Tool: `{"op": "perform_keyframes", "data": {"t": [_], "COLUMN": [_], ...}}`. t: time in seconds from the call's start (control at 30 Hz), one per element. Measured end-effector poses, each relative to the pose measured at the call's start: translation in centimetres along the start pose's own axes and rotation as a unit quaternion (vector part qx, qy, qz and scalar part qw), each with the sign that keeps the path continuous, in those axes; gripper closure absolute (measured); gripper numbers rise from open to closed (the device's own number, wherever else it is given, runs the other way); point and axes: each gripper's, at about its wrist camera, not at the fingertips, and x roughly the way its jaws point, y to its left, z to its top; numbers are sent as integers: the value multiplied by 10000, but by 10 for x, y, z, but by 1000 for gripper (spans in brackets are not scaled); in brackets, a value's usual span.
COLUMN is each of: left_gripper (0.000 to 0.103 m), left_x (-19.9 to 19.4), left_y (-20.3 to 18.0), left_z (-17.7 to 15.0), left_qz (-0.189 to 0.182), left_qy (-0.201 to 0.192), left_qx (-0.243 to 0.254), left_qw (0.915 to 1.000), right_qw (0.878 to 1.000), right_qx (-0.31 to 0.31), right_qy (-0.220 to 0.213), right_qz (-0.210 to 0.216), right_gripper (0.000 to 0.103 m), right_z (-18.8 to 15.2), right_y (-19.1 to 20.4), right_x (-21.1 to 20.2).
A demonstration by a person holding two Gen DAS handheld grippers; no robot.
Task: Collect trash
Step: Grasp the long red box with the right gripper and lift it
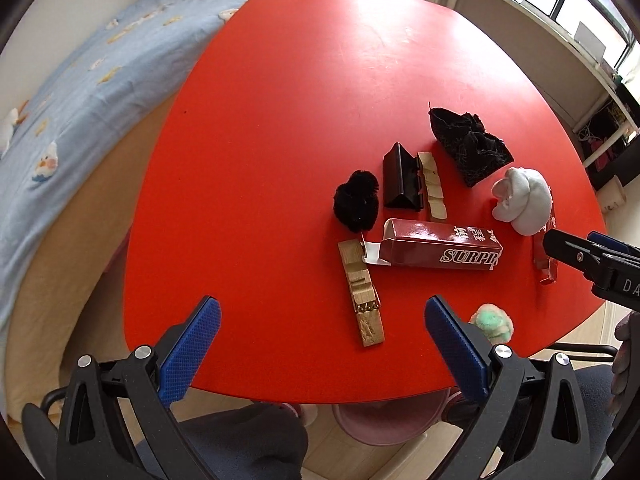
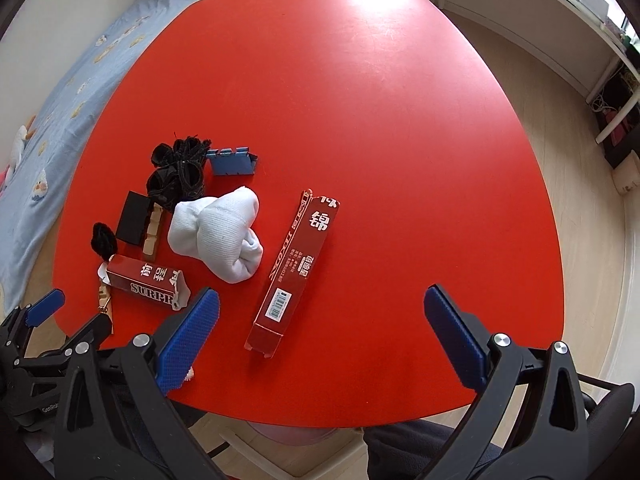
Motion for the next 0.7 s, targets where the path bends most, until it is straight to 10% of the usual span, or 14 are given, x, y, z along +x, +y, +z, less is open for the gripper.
{"op": "perform_keyframes", "data": {"t": [0.43,0.7], "left_gripper": [6,60], "left_x": [10,-1], "left_y": [-3,-4], "left_z": [-4,-4], "left_qz": [243,167], "left_qy": [-41,-175], "left_qx": [-94,56], "left_qw": [9997,9997], "right_qw": [9999,9995], "right_qx": [-50,-211], "right_qy": [59,-43], "right_qz": [-152,-226], "right_gripper": [3,50], "right_z": [-3,0], "right_y": [4,10], "right_x": [20,9]}}
